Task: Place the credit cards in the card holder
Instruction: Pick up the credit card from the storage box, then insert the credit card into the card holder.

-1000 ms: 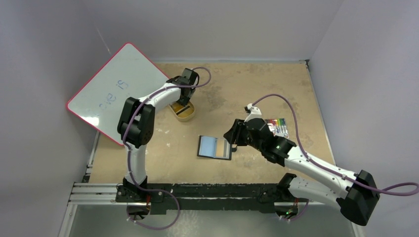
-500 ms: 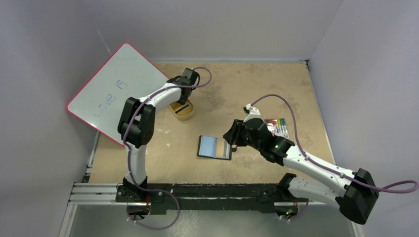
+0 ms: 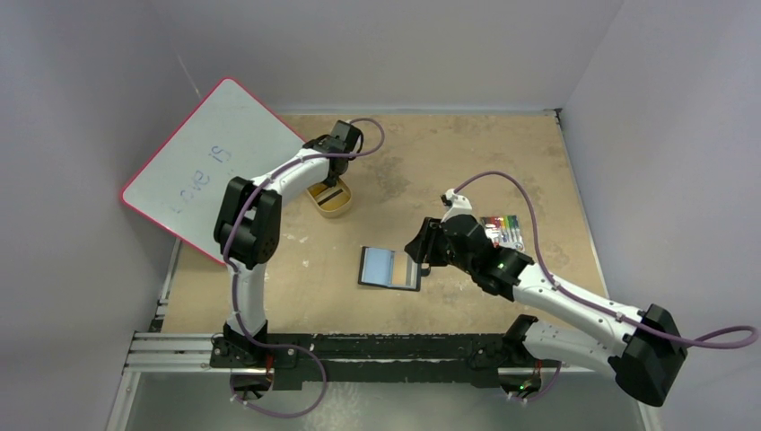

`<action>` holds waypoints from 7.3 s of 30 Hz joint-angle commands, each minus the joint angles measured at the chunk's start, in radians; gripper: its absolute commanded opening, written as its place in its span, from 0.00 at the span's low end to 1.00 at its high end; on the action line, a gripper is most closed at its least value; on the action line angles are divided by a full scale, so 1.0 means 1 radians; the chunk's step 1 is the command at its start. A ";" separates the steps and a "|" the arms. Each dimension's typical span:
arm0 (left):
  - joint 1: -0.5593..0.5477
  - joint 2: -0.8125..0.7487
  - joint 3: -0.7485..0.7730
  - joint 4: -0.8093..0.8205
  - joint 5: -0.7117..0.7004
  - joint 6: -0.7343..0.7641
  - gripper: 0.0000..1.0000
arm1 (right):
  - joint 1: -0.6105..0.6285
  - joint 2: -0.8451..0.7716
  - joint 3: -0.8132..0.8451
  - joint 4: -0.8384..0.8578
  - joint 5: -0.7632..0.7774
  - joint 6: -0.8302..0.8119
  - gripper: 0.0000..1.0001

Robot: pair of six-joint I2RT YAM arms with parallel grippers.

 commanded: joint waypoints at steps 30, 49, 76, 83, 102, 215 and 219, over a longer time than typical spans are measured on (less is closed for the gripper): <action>-0.037 -0.206 0.106 -0.256 0.248 -0.252 0.00 | 0.003 0.037 0.004 0.091 -0.064 0.019 0.52; -0.034 -0.555 -0.331 0.058 0.818 -0.629 0.00 | 0.001 0.161 0.012 0.084 -0.075 0.042 0.52; -0.110 -0.567 -0.869 0.583 1.160 -1.030 0.00 | -0.033 0.406 0.017 0.061 -0.053 -0.018 0.35; -0.142 -0.506 -0.866 0.589 1.156 -1.050 0.00 | -0.034 0.434 0.011 0.074 -0.064 -0.017 0.30; -0.165 -0.425 -0.885 0.587 1.095 -1.026 0.09 | -0.035 0.406 -0.023 0.087 -0.075 -0.004 0.28; -0.138 -0.322 -0.610 0.200 0.983 -0.727 0.00 | -0.035 0.437 -0.088 0.189 -0.150 0.020 0.22; -0.139 -0.346 -0.658 0.278 1.027 -0.789 0.00 | -0.034 0.443 -0.092 0.198 -0.142 0.023 0.22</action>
